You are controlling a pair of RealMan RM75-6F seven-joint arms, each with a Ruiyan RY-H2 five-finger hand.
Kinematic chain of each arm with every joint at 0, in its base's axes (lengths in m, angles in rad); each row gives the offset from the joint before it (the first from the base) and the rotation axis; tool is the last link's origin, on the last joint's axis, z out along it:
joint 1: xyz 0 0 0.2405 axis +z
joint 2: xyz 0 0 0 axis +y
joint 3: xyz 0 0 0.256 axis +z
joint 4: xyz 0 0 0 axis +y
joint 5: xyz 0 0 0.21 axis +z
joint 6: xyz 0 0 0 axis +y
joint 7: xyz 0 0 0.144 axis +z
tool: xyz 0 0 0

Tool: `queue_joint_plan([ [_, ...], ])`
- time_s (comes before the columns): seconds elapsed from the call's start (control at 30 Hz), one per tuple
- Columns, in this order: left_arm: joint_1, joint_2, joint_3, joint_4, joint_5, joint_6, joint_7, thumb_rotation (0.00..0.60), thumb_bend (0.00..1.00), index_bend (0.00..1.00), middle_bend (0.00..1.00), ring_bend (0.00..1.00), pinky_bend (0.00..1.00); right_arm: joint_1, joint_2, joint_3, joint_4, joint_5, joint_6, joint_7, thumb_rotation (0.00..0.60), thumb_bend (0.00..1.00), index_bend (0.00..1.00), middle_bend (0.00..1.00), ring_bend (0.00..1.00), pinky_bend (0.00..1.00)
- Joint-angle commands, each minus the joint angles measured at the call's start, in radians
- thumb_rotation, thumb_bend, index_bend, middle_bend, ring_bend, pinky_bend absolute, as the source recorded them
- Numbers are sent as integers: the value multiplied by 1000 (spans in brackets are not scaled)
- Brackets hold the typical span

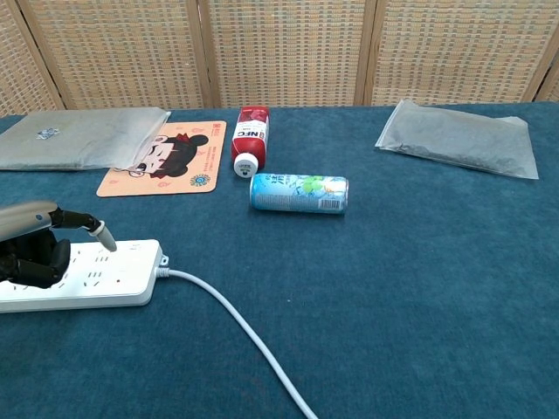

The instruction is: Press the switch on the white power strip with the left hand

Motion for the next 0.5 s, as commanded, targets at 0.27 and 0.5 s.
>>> queue_joint_plan([
  [0.27,-23,-13,7,24,-48,0,8,600,1000,292,1000,1000,955,1,-1,-1,1,1,-4,-1,600,0,0,0,0,0],
  [0.5,-41,-20,11,37,-62,-23,-3,600,1000,292,1000,1000,955,1,-1,-1,-1,3,-5,-3,600,0,0,0,0,0],
])
